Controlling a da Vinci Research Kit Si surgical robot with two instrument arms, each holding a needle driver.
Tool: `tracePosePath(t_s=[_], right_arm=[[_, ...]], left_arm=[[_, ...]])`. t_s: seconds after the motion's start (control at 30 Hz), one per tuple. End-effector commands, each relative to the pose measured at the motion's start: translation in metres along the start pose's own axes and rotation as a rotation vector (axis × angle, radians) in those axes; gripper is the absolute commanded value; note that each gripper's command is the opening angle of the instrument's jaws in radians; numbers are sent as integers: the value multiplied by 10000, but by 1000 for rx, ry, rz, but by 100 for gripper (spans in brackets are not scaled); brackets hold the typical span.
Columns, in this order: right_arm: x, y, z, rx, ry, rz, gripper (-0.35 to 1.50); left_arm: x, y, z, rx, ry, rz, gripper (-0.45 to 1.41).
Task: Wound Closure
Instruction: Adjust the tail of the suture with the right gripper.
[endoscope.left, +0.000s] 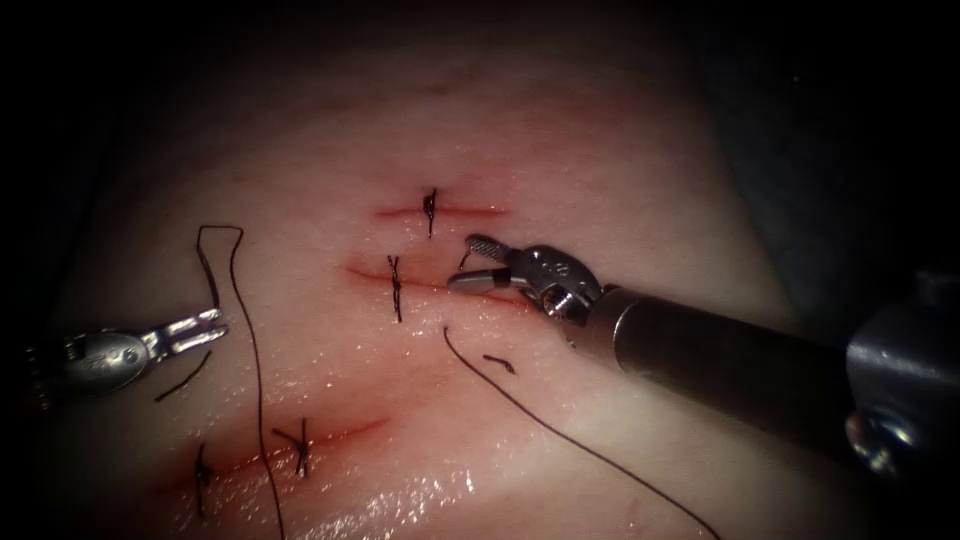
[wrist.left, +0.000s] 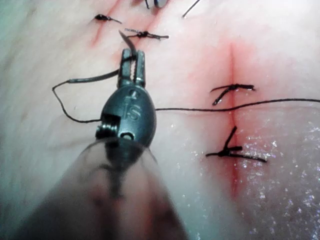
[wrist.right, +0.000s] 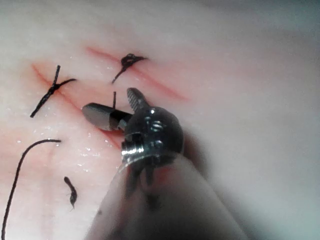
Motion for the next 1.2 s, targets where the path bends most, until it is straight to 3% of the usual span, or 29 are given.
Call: tracePosePath(t_s=[0.03, 0.07, 0.1, 0.37, 0.63, 0.97, 1.2], right_arm=[[4, -1, 16, -2, 5, 11, 10], [4, -2, 17, -3, 3, 18, -33], [4, -2, 18, -3, 3, 35, -35], [14, -3, 8, -14, -9, 58, -35], [59, -9, -2, -12, 29, 102, -35], [71, -11, -5, -11, 42, 101, -35], [95, -14, -11, -13, 53, 88, -35]], left_arm=[[-5, 0, 8, 0, 1, 1, -45], [-5, 0, 8, 0, 2, -5, -45], [-5, 1, 8, -2, 0, -4, -45], [-6, 1, 7, -6, -4, -3, -45], [-5, 2, 12, -11, -4, -3, -45], [-6, 5, 17, -17, -2, -2, -45], [-10, 8, 22, -23, 2, -5, -45]])
